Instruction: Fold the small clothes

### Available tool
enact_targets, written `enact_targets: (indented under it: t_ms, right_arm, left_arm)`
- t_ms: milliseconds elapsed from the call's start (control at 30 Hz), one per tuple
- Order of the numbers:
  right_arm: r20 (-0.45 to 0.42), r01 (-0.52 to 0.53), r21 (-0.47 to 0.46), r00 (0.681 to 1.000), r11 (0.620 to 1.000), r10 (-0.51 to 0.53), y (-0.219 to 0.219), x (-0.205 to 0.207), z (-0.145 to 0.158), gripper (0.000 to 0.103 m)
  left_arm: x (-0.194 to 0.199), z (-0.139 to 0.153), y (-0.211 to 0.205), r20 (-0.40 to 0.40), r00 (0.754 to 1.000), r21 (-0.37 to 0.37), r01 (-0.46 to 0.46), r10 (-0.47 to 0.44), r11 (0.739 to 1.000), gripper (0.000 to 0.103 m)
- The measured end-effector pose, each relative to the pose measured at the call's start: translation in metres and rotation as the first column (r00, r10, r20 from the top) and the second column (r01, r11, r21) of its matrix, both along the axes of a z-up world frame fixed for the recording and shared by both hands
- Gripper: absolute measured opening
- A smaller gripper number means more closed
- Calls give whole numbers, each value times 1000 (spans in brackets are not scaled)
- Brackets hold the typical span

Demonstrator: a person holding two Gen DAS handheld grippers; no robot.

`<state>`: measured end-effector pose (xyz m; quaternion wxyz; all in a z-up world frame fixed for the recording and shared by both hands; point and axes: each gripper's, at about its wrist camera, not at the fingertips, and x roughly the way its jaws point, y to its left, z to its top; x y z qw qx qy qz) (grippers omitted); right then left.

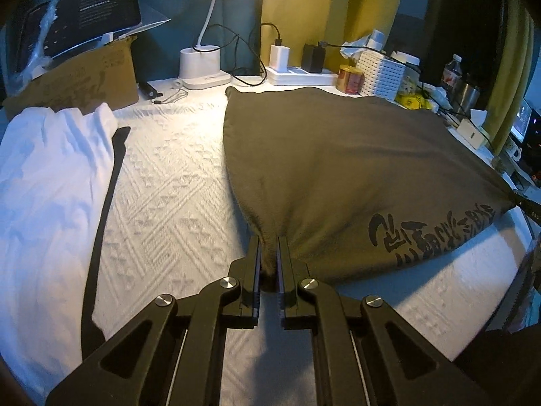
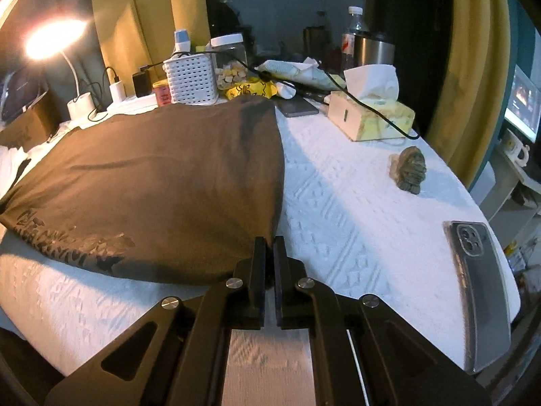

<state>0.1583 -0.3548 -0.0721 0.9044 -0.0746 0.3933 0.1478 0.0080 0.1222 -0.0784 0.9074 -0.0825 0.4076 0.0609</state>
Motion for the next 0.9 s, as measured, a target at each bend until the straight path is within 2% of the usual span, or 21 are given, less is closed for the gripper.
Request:
enact_targets:
  t_ms: [333,567,900]
  right_arm:
    - [-10,3,-24,1000,1000,-3,-10,-29,-6,5]
    - [-4,17,-22,1000,1000,-17,-16,-45,-4,5]
    - [0,25,-27,1000,999,-25,-23,-64,-7,5]
  left_arm:
    - [-27,-5,-11,-5,1000,-3,15,-15,1000,6]
    - [-44,-2,-21,-2,999,21,43,-43,999,6]
    - [-61,-14,-27,-34,998,15,54,-54,998,6]
